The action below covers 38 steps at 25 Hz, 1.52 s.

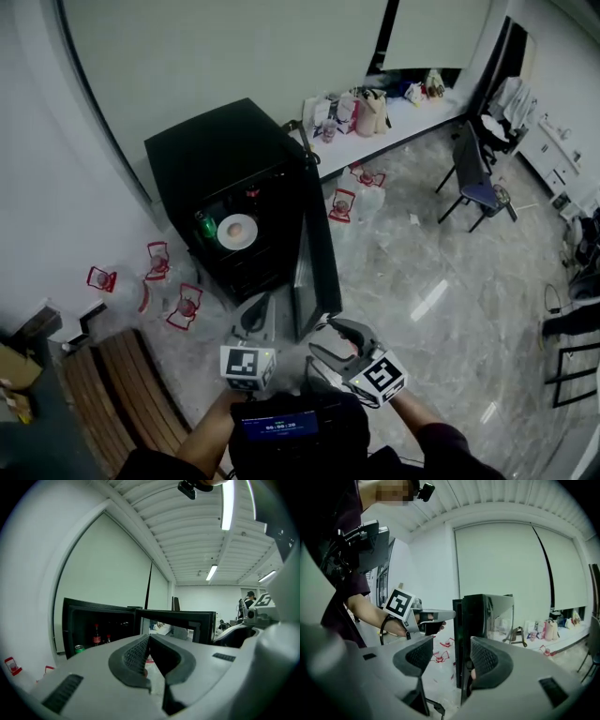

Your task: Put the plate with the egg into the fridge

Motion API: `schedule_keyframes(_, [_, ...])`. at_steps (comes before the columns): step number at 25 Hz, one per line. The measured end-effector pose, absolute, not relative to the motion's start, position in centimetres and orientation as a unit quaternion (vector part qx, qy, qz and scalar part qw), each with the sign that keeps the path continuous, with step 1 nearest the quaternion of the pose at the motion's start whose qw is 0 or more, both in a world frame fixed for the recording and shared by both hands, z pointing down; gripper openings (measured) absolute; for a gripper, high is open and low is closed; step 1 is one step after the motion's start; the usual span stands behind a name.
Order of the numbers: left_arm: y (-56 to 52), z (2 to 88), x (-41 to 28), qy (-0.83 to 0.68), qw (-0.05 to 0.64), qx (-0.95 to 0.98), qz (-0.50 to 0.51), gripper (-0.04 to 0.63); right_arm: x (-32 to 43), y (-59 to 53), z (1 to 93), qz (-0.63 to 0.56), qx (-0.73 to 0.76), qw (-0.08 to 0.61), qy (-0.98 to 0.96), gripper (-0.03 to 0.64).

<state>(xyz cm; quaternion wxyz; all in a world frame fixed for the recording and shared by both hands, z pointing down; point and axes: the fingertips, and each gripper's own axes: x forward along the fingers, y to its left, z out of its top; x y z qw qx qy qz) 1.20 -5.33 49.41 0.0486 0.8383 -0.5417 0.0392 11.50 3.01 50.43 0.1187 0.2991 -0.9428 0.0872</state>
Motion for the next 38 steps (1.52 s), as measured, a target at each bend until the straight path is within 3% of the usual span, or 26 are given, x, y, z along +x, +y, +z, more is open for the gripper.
schedule_keyframes(20, [-2.9, 50.4, -13.2, -0.666, 0.059, 0.743, 0.035, 0.009, -6.8, -2.3, 48.5, 0.012, 0.147, 0.08, -0.986, 0.256])
schedule_keyframes(38, [-7.4, 47.5, -11.8, -0.66, 0.046, 0.75, 0.012, 0.009, -6.8, -7.1, 46.4, 0.002, 0.184, 0.051, -0.982, 0.256])
